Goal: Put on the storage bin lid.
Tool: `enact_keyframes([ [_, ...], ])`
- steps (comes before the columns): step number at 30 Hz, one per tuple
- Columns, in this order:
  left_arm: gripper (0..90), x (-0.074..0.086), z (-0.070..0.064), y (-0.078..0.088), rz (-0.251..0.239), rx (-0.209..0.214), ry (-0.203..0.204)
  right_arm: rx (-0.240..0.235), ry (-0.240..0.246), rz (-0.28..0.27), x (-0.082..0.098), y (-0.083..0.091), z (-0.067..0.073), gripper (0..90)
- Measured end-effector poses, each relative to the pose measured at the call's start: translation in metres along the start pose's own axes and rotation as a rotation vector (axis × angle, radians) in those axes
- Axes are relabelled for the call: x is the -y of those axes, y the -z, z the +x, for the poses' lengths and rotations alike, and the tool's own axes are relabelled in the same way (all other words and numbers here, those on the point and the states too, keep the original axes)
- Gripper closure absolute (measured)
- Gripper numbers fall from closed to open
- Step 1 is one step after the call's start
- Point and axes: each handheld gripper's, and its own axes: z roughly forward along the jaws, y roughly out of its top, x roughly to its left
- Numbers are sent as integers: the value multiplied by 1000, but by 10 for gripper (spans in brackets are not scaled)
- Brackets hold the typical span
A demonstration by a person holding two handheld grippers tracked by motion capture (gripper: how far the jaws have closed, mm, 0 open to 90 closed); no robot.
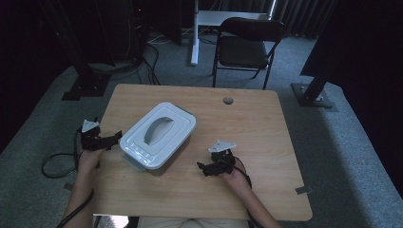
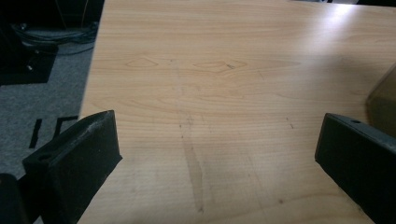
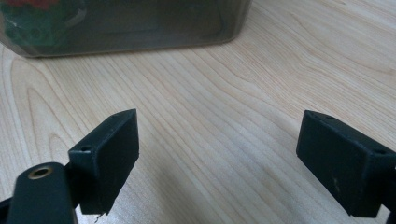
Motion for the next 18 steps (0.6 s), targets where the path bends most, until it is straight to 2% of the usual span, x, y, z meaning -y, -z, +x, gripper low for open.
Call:
enact_keyframes([
  [6, 5, -1, -13, -12, 6, 16, -27, -4, -7, 0, 1, 1, -1, 129],
  [13, 5, -4, -28, -17, -8, 51, -64, -4, -18, -4, 2, 3, -3, 129],
  [15, 5, -5, -33, -19, -5, 43, -92, -2, -18, -1, 2, 4, -3, 129],
  [18, 8, -6, -36, -19, -16, 42, -94, 0, -22, 2, 4, 4, -4, 129],
])
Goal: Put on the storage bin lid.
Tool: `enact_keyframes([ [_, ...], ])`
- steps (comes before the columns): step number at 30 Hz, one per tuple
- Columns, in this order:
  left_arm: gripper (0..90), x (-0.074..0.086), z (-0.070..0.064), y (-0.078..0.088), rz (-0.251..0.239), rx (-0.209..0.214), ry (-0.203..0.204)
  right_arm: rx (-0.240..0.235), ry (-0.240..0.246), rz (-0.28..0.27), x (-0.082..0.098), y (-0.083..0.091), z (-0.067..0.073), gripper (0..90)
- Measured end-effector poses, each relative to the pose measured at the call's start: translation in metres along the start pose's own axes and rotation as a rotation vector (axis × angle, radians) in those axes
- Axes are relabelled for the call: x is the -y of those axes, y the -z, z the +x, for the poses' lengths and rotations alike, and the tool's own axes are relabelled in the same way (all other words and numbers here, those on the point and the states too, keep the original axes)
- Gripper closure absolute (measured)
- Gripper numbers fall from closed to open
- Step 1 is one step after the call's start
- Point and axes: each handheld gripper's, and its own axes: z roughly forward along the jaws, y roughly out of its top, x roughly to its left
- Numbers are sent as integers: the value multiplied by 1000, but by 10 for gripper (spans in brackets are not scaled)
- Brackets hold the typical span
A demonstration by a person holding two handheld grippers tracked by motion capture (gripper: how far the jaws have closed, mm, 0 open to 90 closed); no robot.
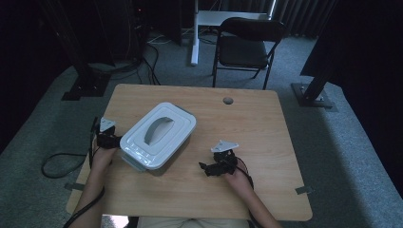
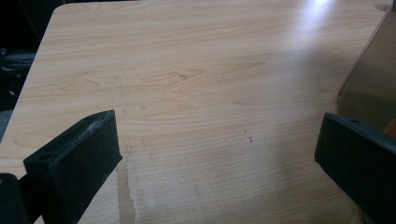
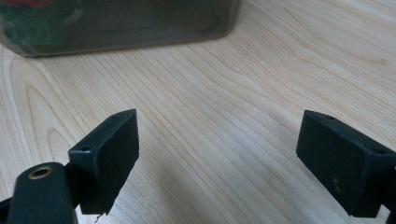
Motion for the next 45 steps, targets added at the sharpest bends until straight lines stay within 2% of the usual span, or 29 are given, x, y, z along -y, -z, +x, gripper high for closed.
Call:
enact_keyframes([
  [6, 8, 2, -2, 0, 1, 20, 15, -3, -10, 0, 1, 0, -2, 129],
  [7, 8, 3, -6, 1, 9, 35, 6, -3, -10, 0, 1, 0, -2, 129],
  [10, 8, 3, -13, 2, 12, 38, 0, 16, -11, -3, -2, -1, -1, 129],
  [19, 7, 5, -39, 6, 30, 85, -31, 36, -37, -10, -5, -3, -5, 127],
  [27, 7, 1, -67, 10, 39, 131, -91, 52, -56, -19, -8, -3, -10, 127],
  [30, 8, -1, -75, 9, 39, 118, -112, 60, -64, -21, -6, -2, -11, 127],
  [37, 8, -2, -96, 8, 54, 128, -141, 72, -74, -33, -5, 6, -17, 127],
  [41, 8, -2, -111, 7, 64, 157, -165, 78, -73, -33, -2, 11, -17, 130],
  [43, 8, -2, -116, 6, 75, 169, -171, 100, -63, -29, 1, 14, -19, 128],
  [45, 8, -1, -123, 5, 92, 185, -180, 92, -79, -26, 5, 18, -23, 128],
])
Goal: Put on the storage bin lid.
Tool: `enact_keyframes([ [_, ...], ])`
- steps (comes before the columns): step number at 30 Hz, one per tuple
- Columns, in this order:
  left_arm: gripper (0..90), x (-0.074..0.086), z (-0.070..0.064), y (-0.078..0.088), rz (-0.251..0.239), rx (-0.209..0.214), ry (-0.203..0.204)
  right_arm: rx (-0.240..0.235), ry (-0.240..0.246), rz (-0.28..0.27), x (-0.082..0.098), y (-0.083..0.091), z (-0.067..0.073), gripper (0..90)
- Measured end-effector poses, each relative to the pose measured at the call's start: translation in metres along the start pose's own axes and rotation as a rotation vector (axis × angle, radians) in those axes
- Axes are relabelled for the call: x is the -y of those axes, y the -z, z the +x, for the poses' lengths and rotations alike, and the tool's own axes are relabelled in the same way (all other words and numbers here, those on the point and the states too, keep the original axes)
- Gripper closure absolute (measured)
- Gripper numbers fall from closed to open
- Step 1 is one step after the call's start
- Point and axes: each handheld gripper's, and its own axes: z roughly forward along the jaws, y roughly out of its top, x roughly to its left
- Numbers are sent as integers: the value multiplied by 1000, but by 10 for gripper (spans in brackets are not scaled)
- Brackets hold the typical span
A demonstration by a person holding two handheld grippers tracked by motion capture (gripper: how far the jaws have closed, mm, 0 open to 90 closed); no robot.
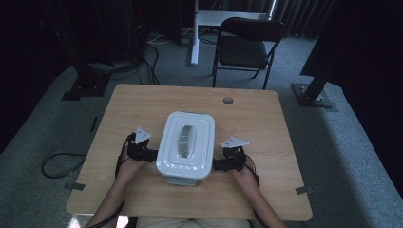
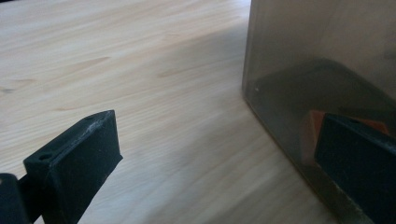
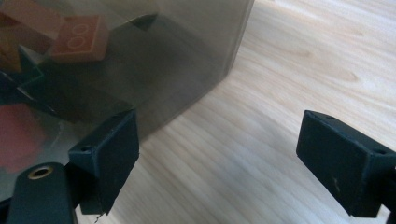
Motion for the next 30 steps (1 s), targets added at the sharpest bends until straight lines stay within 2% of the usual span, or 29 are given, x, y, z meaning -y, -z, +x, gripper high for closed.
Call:
enact_keyframes([
  [7, 8, -3, -22, -1, 22, 27, -55, 22, -14, 14, 7, 13, -16, 131],
  [11, 8, -5, -32, -2, 27, 51, -76, 51, -15, 11, 9, 17, -26, 133],
  [16, 8, -4, -36, -6, 16, 73, -61, 64, -42, -5, 14, 20, -31, 142],
  [19, 8, -6, -38, -10, 13, 72, -54, 68, -39, 4, 16, 22, -32, 142],
  [25, 8, -8, -44, -12, 15, 83, -75, 78, -43, 9, 18, 25, -39, 142],
  [30, 7, -7, -42, -15, 5, 104, -43, 90, -48, 14, 20, 27, -43, 125],
])
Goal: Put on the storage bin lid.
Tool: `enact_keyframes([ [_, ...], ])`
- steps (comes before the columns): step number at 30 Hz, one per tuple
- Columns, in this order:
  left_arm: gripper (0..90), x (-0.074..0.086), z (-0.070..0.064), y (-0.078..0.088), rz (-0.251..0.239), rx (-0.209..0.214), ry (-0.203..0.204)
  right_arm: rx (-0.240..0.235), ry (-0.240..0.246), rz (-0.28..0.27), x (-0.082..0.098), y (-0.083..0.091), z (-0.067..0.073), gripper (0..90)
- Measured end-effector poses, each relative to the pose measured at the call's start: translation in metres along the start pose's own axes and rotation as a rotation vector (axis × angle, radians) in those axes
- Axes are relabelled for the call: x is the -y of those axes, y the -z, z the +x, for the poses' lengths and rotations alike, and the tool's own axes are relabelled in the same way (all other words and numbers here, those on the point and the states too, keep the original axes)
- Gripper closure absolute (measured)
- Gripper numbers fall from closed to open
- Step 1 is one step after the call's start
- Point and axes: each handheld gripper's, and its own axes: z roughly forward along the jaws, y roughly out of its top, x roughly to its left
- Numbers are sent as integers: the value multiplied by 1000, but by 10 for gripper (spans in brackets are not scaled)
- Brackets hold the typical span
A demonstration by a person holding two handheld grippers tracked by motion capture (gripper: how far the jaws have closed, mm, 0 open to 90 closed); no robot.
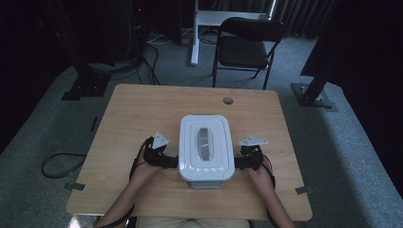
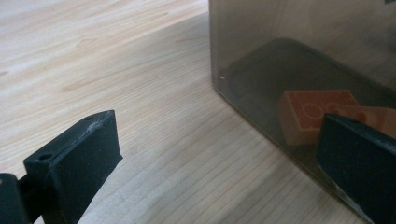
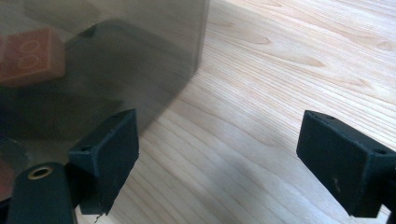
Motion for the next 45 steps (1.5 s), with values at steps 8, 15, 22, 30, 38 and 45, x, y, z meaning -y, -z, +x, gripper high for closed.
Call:
enact_keyframes([
  [8, 8, -1, 8, -1, -9, 1, 12, 34, -47, -19, 9, 10, -15, 125],
  [15, 8, 2, 15, 2, 2, -15, 18, 40, -64, -17, 16, 14, -19, 125],
  [22, 8, 9, 20, 9, 3, -19, 37, 44, -73, -19, 22, 18, -20, 125],
  [30, 8, 18, 31, 24, 12, -34, 64, 71, -90, -30, 29, 26, -24, 125],
  [38, 8, 27, 44, 43, 13, -72, 98, 106, -135, -56, 39, 39, -33, 125],
  [45, 8, 39, 53, 57, 13, -101, 132, 143, -168, -60, 49, 51, -42, 125],
])
